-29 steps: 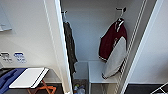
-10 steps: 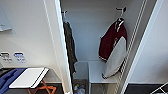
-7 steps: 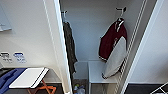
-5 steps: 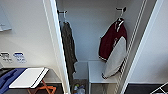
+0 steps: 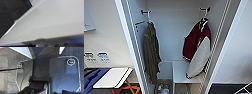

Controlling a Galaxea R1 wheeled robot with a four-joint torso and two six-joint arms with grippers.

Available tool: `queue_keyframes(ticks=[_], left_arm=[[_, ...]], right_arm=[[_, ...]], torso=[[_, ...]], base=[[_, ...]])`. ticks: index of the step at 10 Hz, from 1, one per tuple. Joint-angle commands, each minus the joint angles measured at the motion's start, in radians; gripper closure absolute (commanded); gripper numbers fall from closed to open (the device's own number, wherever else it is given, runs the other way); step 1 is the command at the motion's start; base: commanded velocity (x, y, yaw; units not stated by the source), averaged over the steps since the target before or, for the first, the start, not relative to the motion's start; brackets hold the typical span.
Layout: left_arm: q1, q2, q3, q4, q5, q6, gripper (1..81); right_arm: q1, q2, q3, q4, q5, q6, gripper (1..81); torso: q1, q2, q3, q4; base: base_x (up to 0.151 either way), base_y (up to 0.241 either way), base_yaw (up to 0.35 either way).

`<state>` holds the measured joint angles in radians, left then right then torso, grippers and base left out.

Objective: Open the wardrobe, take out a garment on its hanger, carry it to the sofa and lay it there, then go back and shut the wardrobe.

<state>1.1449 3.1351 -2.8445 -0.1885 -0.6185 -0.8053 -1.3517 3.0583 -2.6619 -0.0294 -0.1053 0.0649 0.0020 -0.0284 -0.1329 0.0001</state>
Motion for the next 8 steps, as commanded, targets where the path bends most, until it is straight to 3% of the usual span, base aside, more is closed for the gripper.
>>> queue_keyframes(ticks=[1, 4, 6, 8], left_arm=[[-0.084, -0.027, -0.016, -0.029, -0.013, 0.012, 1.0], [-0.044, -0.058, -0.016, -0.014, -0.013, 0.018, 1.0], [-0.03, -0.061, -0.01, 0.003, 0.002, 0.109, 1.0], [-0.024, -0.079, 0.03, 0.305, 0.154, 0.147, 1.0]], right_arm=[[0.067, 0.006, 0.008, -0.004, -0.063, -0.002, 1.0], [0.068, 0.007, 0.01, -0.003, -0.063, -0.002, 1.0], [0.068, 0.013, 0.008, -0.004, -0.063, -0.002, 1.0], [0.068, 0.013, 0.004, -0.006, -0.063, -0.004, 1.0]], torso=[[0.0, 0.0, 0.0, 0.0], [0.0, 0.0, 0.0, 0.0], [0.0, 0.0, 0.0, 0.0], [0.0, 0.0, 0.0, 0.0]], base=[[0.0, 0.0, 0.0], [0.0, 0.0, 0.0], [0.0, 0.0, 0.0], [0.0, 0.0, 0.0]])
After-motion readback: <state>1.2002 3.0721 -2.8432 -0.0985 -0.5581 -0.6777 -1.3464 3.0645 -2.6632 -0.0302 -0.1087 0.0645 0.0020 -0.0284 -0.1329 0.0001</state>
